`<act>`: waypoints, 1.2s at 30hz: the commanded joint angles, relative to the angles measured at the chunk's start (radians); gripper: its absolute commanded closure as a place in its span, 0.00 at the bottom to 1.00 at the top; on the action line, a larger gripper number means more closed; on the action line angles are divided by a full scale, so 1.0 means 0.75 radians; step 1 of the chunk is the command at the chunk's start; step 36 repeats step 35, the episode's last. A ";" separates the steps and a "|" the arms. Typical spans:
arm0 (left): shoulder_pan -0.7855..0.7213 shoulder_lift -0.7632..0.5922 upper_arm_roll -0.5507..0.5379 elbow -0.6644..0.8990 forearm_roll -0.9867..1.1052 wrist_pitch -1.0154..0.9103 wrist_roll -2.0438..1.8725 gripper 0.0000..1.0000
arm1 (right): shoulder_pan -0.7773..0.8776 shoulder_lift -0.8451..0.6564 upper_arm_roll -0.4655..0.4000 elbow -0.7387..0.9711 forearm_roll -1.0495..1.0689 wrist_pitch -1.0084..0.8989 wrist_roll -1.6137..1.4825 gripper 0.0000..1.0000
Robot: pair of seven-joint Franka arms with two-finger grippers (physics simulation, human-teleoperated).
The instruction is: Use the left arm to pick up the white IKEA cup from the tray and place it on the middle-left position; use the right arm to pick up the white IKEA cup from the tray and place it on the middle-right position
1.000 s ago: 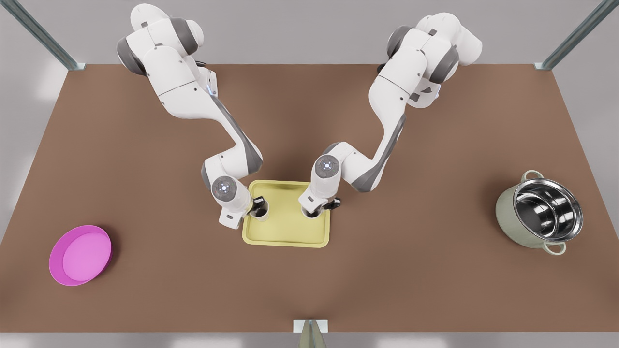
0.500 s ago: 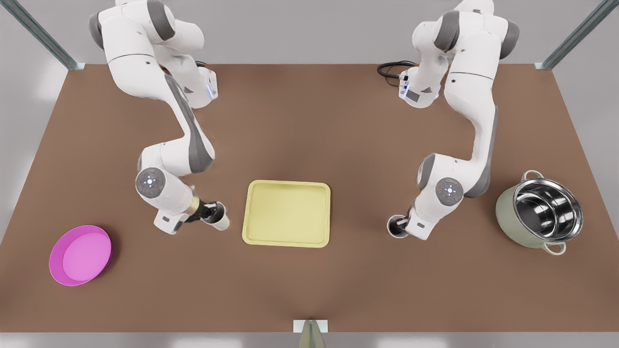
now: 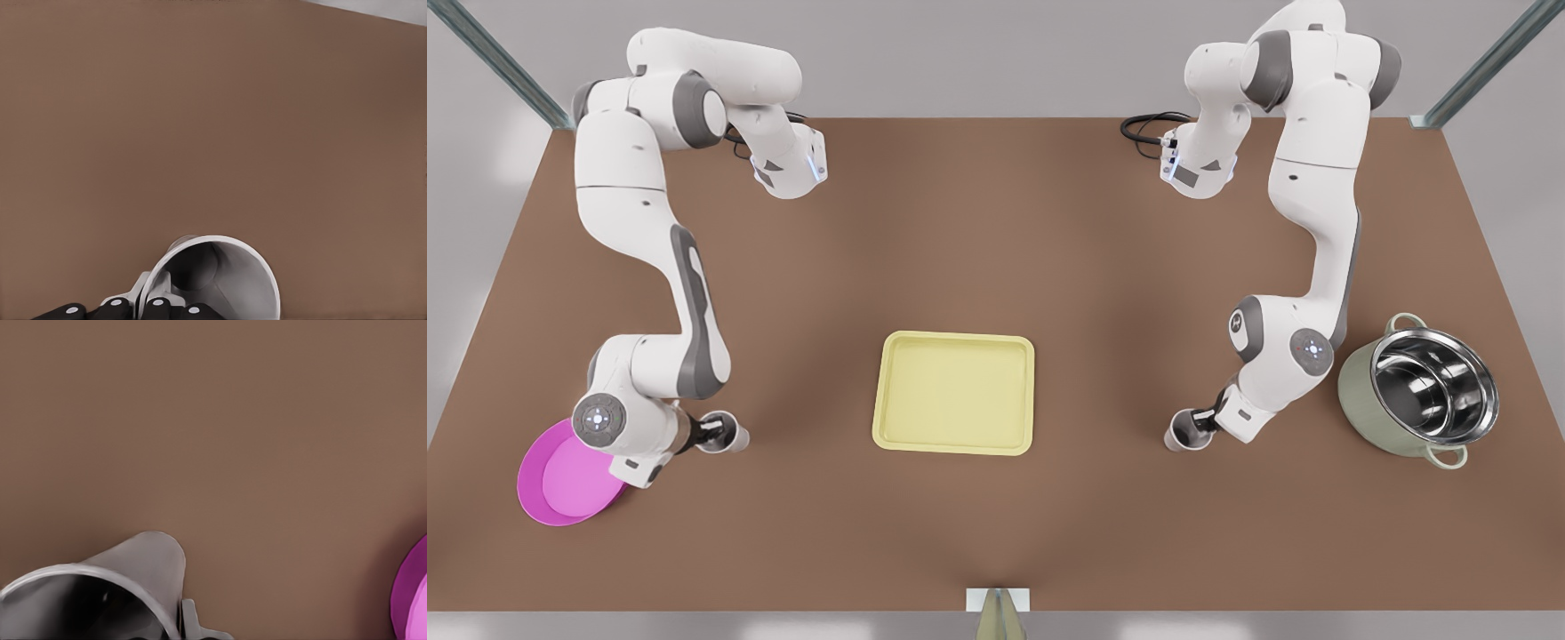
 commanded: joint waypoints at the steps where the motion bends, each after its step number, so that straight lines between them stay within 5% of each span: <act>1: 0.001 0.005 0.000 0.001 -0.015 0.047 0.536 0.79 | 0.000 0.026 -0.002 0.003 -0.035 0.077 -0.266 0.96; 3: -0.001 0.005 0.002 0.001 -0.013 0.047 0.536 0.69 | -0.002 0.053 -0.002 0.003 -0.058 0.114 -0.264 0.96; 4: -0.002 0.010 0.002 0.001 -0.011 0.047 0.538 0.29 | 0.000 0.055 -0.002 0.003 -0.058 0.116 -0.264 0.96; 5: -0.002 0.014 0.002 0.004 -0.009 0.049 0.536 0.00 | -0.002 0.055 -0.002 0.003 -0.058 0.116 -0.266 0.96; 6: -0.002 0.014 0.002 0.006 -0.009 0.049 0.536 0.00 | -0.002 0.055 -0.002 0.003 -0.058 0.116 -0.266 0.95; 8: -0.002 -0.017 0.002 0.012 -0.007 0.024 0.532 0.00 | -0.002 0.053 -0.004 0.003 -0.052 0.114 -0.255 0.46; 10: -0.002 -0.195 0.022 0.028 0.001 -0.325 0.528 0.00 | -0.002 0.050 -0.004 0.003 -0.043 0.114 -0.249 0.34; 12: 0.009 -0.211 0.108 0.398 -0.011 -1.025 0.236 0.00 | -0.002 0.050 -0.004 0.003 -0.043 0.114 -0.247 0.31; 14: 0.013 -0.226 0.108 0.537 -0.015 -1.266 -0.134 0.00 | -0.002 0.050 -0.004 0.003 -0.043 0.114 -0.245 0.31; 15: 0.013 -0.354 0.110 0.474 0.011 -1.267 -0.094 0.00 | -0.002 0.050 -0.004 0.003 -0.043 0.114 -0.245 0.31; 16: 0.011 -0.598 0.110 0.162 0.093 -0.930 -0.020 0.00 | -0.002 0.050 -0.004 0.003 -0.043 0.114 -0.239 0.30; 21: -0.006 -0.565 0.092 0.184 0.159 -1.003 -0.014 0.00 | 0.002 -0.023 0.002 0.003 -0.041 0.059 -0.229 0.21; 28: -0.006 -0.565 0.075 0.206 0.138 -0.997 -0.029 0.00 | 0.008 -0.383 0.115 0.003 0.024 -0.498 0.161 0.00; 36: -0.006 -0.545 0.073 0.226 0.124 -1.005 -0.051 0.00 | 0.023 -0.465 0.166 0.061 -0.025 -0.567 0.393 0.00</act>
